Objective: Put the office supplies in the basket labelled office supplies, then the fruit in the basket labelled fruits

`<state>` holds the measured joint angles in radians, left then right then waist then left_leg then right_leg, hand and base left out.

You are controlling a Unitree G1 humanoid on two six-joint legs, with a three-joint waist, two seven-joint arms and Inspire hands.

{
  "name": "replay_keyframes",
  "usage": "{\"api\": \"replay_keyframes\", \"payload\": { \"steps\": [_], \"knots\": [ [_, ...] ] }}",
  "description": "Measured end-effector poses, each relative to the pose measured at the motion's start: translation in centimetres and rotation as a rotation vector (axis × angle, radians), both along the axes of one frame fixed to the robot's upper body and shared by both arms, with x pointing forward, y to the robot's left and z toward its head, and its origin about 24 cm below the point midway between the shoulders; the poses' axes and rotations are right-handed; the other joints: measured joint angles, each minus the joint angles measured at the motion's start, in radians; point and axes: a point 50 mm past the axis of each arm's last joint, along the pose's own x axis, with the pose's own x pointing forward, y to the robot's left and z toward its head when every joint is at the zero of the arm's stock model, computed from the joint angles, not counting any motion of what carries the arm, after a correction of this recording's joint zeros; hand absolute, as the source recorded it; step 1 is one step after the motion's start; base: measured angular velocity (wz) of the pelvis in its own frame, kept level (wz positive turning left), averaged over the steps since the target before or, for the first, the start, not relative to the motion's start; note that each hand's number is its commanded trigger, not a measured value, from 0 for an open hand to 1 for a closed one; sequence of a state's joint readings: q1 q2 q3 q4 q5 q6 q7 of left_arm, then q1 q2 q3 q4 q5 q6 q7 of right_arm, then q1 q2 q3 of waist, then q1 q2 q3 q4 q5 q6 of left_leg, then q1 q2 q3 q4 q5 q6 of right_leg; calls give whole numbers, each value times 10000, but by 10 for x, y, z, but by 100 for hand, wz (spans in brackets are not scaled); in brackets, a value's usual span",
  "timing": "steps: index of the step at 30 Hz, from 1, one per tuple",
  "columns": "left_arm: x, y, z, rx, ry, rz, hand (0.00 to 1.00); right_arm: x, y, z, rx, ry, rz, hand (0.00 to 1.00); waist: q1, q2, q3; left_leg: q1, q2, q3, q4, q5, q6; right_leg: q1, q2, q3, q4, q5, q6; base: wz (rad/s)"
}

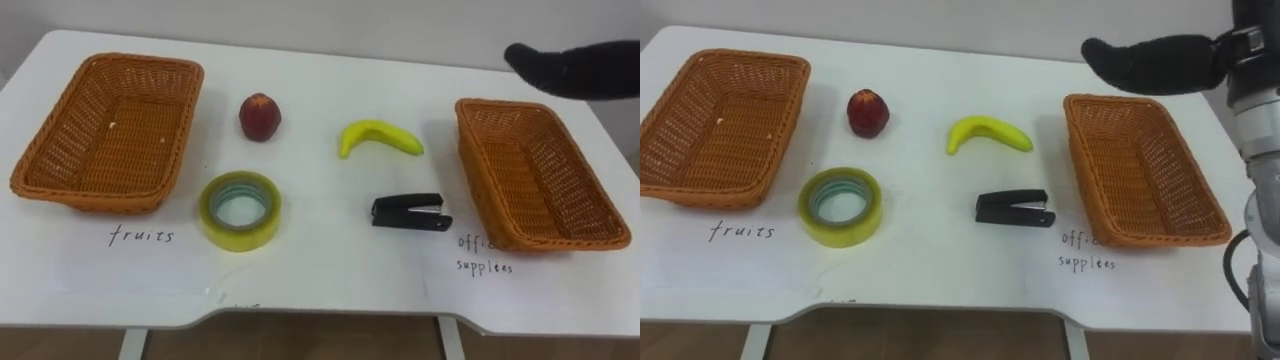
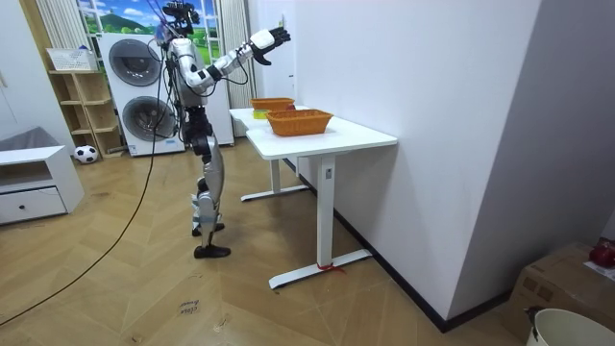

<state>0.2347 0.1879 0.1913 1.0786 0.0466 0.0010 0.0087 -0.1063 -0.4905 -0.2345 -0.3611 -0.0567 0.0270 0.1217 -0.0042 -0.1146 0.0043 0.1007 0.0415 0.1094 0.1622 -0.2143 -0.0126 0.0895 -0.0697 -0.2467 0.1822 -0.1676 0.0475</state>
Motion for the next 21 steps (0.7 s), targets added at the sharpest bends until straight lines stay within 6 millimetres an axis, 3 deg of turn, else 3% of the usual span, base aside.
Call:
{"api": "replay_keyframes", "payload": {
  "steps": [9,13,21],
  "knots": [
    [5,4,2,211,-121,-156,0,9,14,-25,-881,1901,953,0,213,-209,54,-35,2,-73,-6,0,0,-11,12,-20,16,11,-17,1],
    [11,6,3,263,-157,-561,0,10,20,-34,-1453,2588,1407,0,311,-281,13,-45,-3,-156,-19,0,0,-5,13,-22,2,11,-17,5],
    [13,6,3,226,-28,-616,0,9,27,-48,-1900,3726,2235,0,440,-285,16,-41,-15,-209,-15,0,-1,35,15,-6,-149,11,-17,1]
  ]
}}
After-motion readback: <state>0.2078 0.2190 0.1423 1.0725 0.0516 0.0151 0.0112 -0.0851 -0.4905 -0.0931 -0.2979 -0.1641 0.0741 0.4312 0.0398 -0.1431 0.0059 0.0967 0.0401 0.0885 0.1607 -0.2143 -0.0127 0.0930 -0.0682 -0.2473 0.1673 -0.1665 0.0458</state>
